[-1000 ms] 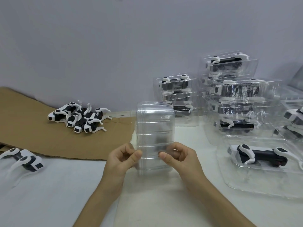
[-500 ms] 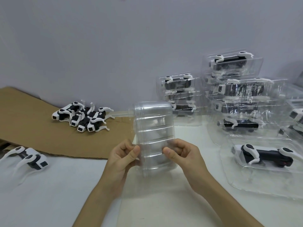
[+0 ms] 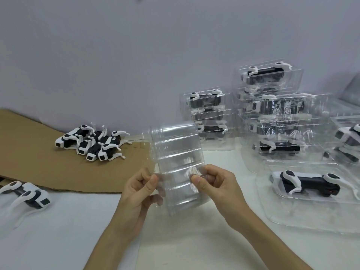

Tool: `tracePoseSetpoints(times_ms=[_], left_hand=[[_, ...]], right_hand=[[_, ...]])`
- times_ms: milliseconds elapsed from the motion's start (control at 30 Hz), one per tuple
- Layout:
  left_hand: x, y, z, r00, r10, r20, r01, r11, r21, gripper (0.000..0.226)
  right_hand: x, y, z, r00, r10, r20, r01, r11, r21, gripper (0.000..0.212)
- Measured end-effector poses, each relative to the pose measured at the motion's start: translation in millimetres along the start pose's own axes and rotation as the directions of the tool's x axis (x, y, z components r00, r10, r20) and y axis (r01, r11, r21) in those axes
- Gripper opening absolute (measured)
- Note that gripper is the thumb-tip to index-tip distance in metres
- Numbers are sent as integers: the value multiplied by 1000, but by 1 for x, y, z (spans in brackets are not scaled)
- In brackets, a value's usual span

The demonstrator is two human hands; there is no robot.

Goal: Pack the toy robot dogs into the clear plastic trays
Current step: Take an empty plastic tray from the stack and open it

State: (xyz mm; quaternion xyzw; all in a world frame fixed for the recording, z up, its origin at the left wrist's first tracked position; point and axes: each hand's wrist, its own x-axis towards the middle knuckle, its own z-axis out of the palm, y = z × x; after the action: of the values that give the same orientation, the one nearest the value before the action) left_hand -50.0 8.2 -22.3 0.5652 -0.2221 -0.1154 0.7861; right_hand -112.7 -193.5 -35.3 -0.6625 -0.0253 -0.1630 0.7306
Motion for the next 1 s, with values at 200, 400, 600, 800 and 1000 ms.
tracePoseSetpoints(times_ms=[200, 400, 600, 800, 1000], left_hand=[[-3, -4, 6, 997, 72, -5, -70, 981, 181, 16], [-5, -5, 8, 983, 133, -123, -102, 968, 228, 6], [-4, -3, 10, 982, 109, -155, -77, 977, 196, 12], [-2, 6, 6, 974, 152, -168, -121, 976, 180, 20], [8, 20, -58, 851, -28, -524, -203, 903, -378, 38]], right_hand=[[-4, 0, -4, 999, -46, 19, 47, 997, -62, 59], [-7, 7, 7, 995, 30, 94, -22, 996, -87, 26], [-7, 7, 8, 998, 42, 41, -41, 999, -5, 22], [2, 0, -3, 999, 35, -24, -36, 999, -31, 45], [9, -7, -31, 987, -7, -161, 16, 998, 55, 26]])
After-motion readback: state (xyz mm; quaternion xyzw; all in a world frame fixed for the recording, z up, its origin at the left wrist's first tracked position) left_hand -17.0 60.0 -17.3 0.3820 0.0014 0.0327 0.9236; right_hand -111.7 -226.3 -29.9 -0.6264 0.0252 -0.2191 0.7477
